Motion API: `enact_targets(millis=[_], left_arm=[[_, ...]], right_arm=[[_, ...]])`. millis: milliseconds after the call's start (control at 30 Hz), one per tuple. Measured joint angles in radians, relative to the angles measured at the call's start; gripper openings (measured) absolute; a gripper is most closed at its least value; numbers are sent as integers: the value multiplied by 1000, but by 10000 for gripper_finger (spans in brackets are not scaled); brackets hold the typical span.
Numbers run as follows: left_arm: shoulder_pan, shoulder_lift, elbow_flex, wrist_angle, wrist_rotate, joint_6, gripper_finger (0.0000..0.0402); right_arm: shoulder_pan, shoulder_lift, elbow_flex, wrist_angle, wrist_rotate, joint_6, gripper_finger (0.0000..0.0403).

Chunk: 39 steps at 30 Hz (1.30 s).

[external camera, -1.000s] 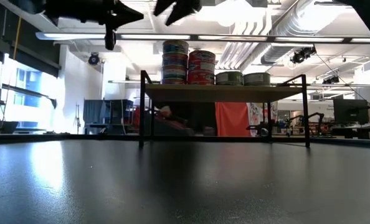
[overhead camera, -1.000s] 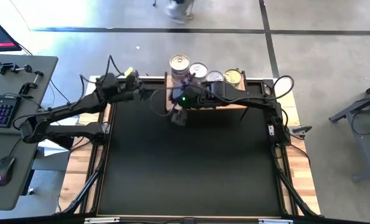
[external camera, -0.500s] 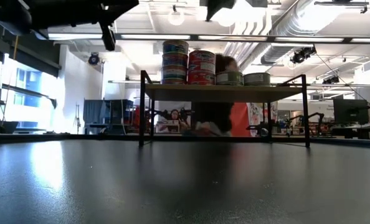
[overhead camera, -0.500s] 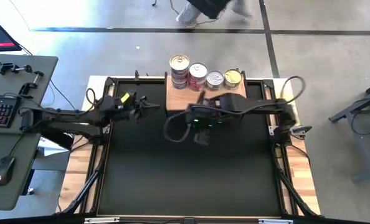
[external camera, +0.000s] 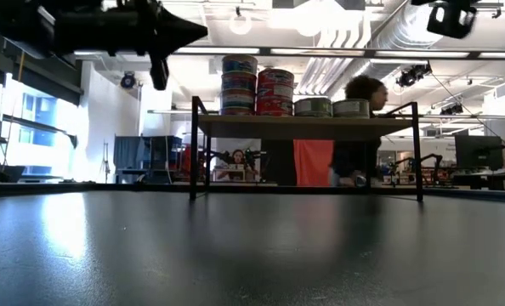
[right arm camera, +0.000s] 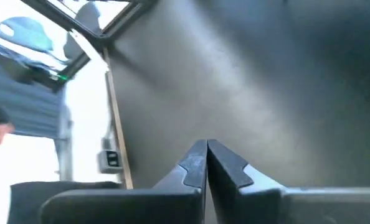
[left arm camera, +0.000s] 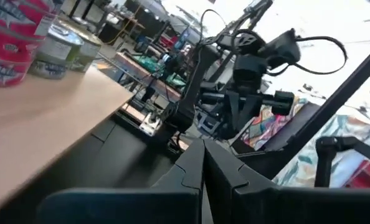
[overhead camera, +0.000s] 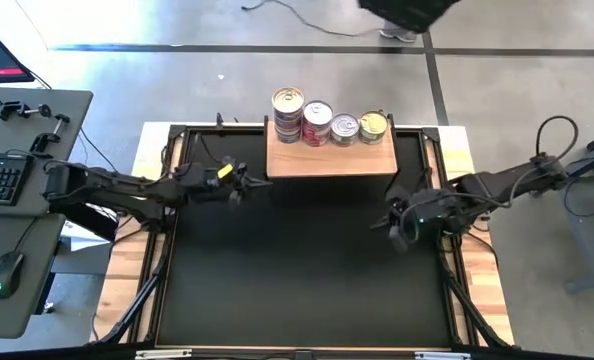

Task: Stack canned seafood by type on shelf
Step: Return to Home Position

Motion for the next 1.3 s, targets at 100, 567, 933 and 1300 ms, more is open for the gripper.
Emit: enact_targets(millis=[100, 567, 933, 1300], left_arm=[[67, 20, 0, 32, 94, 52, 0], [-33, -279, -33, -392, 21, 147, 0], [-69, -533, -366, -91, 28, 120, 0], [9, -711, -381, -379, 88, 31, 0]], right_arm=[[6, -68, -66, 40, -30, 74, 2], [-31, -64, -67, 107, 105, 82, 0], [-67, -4, -68, 392, 114, 12, 0], [-29, -24, -69, 342, 92, 9, 0]])
